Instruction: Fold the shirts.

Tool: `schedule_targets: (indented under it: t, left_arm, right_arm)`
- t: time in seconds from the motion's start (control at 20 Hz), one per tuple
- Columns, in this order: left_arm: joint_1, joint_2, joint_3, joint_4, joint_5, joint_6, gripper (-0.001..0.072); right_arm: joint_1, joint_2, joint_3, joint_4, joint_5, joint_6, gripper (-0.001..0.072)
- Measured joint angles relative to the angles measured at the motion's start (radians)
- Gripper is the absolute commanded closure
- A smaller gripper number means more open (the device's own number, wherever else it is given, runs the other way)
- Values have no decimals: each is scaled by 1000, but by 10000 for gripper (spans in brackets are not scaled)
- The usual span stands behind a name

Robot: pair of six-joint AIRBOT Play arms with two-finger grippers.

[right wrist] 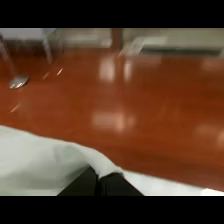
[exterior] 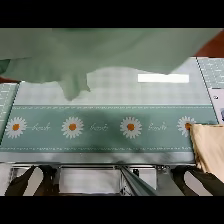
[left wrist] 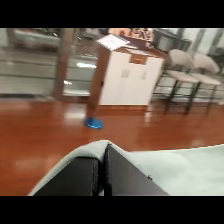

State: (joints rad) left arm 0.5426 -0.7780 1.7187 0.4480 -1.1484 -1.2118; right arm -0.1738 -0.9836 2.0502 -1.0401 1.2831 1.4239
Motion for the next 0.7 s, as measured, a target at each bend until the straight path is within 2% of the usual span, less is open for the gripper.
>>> schedule_targets:
  t: [0.2,0.5,0.7]
  left_arm:
    - [-15,158,42,262,-28,-83,673]
    - [-312,277,40,780,-145,-242,673]
    - [-389,272,-110,917,-213,-300,673]
  right_arm:
    - [0,158,-3,-118,62,37,695]
    - [0,320,-182,-202,153,79,695]
    - [0,316,-351,-163,190,77,695]
